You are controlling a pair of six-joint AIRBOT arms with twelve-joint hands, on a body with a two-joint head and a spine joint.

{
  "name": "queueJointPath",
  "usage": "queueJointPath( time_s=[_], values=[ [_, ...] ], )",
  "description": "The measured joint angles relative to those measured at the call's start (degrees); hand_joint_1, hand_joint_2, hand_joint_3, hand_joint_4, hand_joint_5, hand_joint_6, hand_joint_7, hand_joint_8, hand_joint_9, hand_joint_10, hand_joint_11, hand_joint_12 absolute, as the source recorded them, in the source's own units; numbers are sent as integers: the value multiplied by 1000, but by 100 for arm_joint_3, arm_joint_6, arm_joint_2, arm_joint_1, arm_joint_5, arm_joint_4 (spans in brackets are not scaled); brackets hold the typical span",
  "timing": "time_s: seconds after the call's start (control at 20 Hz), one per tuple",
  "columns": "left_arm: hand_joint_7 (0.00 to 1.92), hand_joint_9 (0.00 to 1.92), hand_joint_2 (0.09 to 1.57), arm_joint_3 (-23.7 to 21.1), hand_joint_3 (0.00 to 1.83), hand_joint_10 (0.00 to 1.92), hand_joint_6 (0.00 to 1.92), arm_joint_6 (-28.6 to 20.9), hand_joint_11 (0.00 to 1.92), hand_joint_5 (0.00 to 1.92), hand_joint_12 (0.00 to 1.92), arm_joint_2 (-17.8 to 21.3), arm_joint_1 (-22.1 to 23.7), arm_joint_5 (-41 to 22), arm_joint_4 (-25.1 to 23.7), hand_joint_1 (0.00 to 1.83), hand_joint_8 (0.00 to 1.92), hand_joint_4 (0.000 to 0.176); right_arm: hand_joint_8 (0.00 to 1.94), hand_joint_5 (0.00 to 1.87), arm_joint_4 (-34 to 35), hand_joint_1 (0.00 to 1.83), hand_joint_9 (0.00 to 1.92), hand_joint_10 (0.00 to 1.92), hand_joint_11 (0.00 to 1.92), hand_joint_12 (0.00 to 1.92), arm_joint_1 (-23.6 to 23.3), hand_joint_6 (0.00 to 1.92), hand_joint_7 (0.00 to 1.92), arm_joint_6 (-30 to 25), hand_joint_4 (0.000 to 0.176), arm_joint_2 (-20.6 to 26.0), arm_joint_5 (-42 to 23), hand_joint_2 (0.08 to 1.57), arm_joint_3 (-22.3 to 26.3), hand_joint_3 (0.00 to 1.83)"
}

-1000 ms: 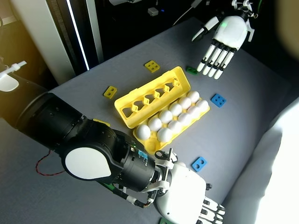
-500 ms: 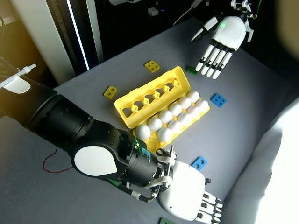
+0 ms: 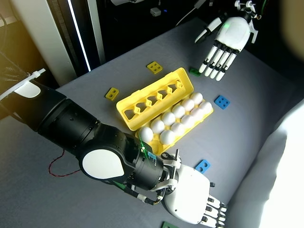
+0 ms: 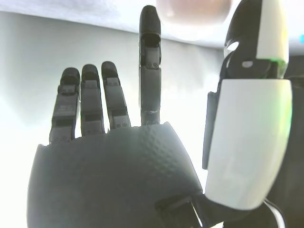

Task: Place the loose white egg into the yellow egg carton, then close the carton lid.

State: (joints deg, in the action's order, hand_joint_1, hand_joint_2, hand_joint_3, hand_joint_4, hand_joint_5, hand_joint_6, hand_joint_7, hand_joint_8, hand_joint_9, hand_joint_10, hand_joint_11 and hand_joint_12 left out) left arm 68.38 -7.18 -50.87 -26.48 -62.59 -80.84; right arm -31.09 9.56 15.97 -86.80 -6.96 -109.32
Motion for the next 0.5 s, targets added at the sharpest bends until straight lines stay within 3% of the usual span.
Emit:
queueJointPath(
  time_s=[0.5],
  values=[
    [249,202,1225,-2,3,1,0,0,87,265,77,0,2,4,-2,0,0,0,7,868,2,746,28,1,0,0,87,16,91,-2,173,-26,-39,799,0,5]
  ],
)
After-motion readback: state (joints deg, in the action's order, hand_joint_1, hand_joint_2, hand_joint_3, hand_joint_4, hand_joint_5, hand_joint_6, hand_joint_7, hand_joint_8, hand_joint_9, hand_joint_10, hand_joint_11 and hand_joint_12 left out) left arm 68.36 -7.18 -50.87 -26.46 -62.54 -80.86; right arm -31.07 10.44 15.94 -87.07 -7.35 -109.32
